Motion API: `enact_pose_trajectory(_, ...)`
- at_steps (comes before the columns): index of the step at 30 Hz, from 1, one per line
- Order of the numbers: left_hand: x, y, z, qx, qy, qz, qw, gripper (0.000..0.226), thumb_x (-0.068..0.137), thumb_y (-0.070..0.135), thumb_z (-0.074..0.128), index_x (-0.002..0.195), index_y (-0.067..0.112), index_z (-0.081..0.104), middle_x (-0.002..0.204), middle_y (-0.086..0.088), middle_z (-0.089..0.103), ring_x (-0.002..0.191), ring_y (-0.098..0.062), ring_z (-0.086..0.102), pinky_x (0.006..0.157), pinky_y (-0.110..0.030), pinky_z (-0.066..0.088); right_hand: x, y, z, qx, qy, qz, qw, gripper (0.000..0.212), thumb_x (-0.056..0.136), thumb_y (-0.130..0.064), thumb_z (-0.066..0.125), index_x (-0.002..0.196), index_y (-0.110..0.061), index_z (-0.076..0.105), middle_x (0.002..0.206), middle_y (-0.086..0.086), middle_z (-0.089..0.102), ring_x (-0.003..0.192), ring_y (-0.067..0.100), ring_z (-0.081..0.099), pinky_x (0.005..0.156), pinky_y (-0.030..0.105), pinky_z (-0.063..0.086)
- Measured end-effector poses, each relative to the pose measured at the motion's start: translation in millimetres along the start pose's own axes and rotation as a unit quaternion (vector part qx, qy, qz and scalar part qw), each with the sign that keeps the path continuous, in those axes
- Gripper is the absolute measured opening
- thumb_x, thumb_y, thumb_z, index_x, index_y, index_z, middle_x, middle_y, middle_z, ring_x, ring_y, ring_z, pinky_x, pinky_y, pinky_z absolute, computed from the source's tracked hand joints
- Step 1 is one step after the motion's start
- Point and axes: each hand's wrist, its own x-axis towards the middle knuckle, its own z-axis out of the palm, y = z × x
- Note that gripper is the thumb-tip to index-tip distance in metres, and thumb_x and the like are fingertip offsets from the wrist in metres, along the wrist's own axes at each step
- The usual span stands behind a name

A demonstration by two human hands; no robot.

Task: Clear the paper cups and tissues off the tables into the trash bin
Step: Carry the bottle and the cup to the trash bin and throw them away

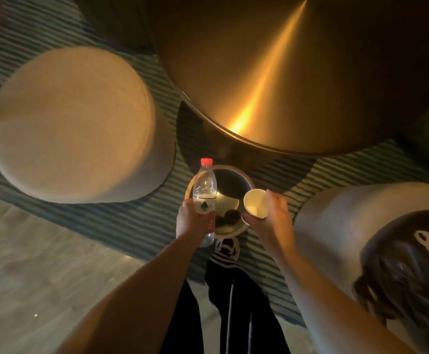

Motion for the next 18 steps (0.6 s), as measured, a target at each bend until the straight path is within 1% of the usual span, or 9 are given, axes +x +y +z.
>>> enact_pose_trajectory(2,19,-10,6,0.014,-0.02,0.02,1.0,0.048,0.076,0.04,0.072,0.117,0.024,0.053,0.098,0.011,0.064,0.08,-0.001,0.06,0.05,-0.007,0.036,12,7,28,0.009,0.007,0.018,1.0,0.059,0.074,-0.044,0.071,0.124,-0.025,0.047,0.125,-0.001,0.047,0.1,0.009,0.046,0.066,0.007,0.028)
enact_pose_trajectory(4,30,-21,7,0.038,-0.035,0.049,0.997,0.066,0.08,0.047,0.065,0.135,0.024,0.037,0.108,0.009,0.054,0.091,-0.007,0.053,0.063,-0.015,0.036,20,17,53,0.016,0.022,0.04,0.999,0.062,0.071,-0.044,0.074,0.124,-0.027,0.046,0.124,-0.003,0.048,0.102,0.007,0.046,0.066,0.006,0.026)
enact_pose_trajectory(6,35,-32,4,0.045,-0.043,0.084,0.994,0.063,0.083,0.05,0.06,0.137,0.027,0.036,0.108,0.012,0.05,0.092,-0.004,0.051,0.069,-0.019,0.039,23,27,73,0.04,0.042,0.065,0.996,0.069,0.07,-0.045,0.075,0.13,-0.03,0.042,0.126,-0.006,0.048,0.106,0.007,0.046,0.07,0.01,0.03)
enact_pose_trajectory(8,32,-43,-4,0.044,-0.033,0.105,0.993,0.051,0.086,0.047,0.057,0.131,0.032,0.038,0.112,0.019,0.047,0.089,0.01,0.048,0.072,-0.01,0.039,23,35,90,0.062,0.047,0.076,0.994,0.075,0.071,-0.044,0.075,0.134,-0.033,0.037,0.129,-0.007,0.047,0.112,0.009,0.047,0.077,0.018,0.039)
enact_pose_trajectory(10,27,-51,-15,0.062,-0.019,0.114,0.991,0.053,0.089,0.047,0.055,0.135,0.033,0.034,0.119,0.02,0.041,0.095,0.021,0.039,0.074,0.0,0.034,22,37,101,0.076,0.032,0.082,0.993,0.083,0.072,-0.04,0.076,0.14,-0.032,0.029,0.136,-0.004,0.043,0.121,0.013,0.046,0.087,0.029,0.049)
enact_pose_trajectory(12,22,-55,-28,0.09,-0.033,0.105,0.99,0.066,0.09,0.046,0.054,0.146,0.026,0.025,0.144,0.007,0.036,0.125,0.004,0.036,0.094,-0.011,0.024,18,36,101,0.064,0.014,0.074,0.995,0.091,0.072,-0.038,0.077,0.144,-0.027,0.023,0.145,-0.001,0.037,0.13,0.017,0.04,0.1,0.039,0.046)
enact_pose_trajectory(13,18,-54,-35,0.106,-0.041,0.098,0.989,0.071,0.09,0.045,0.055,0.148,0.022,0.021,0.15,-0.001,0.031,0.134,-0.01,0.032,0.096,-0.018,0.024,14,35,97,0.046,0.013,0.068,0.997,0.091,0.072,-0.039,0.077,0.144,-0.026,0.023,0.147,-0.001,0.036,0.133,0.017,0.038,0.104,0.04,0.043)
enact_pose_trajectory(15,7,-45,-50,0.142,-0.044,0.106,0.983,0.073,0.091,0.044,0.054,0.149,0.017,0.02,0.152,-0.009,0.029,0.138,-0.022,0.029,0.103,-0.028,0.028,0,29,84,0.017,0.024,0.075,0.997,0.086,0.075,-0.043,0.073,0.144,-0.024,0.026,0.15,0.002,0.033,0.139,0.018,0.031,0.112,0.04,0.034)
enact_pose_trajectory(18,-17,-23,-75,0.186,-0.043,0.142,0.971,0.071,0.091,0.043,0.054,0.148,0.015,0.022,0.152,-0.009,0.029,0.139,-0.023,0.026,0.11,-0.037,0.026,-37,13,55,0.005,0.052,0.115,0.992,0.077,0.084,-0.043,0.063,0.146,-0.019,0.023,0.155,0.005,0.025,0.143,0.021,0.022,0.116,0.037,0.022)
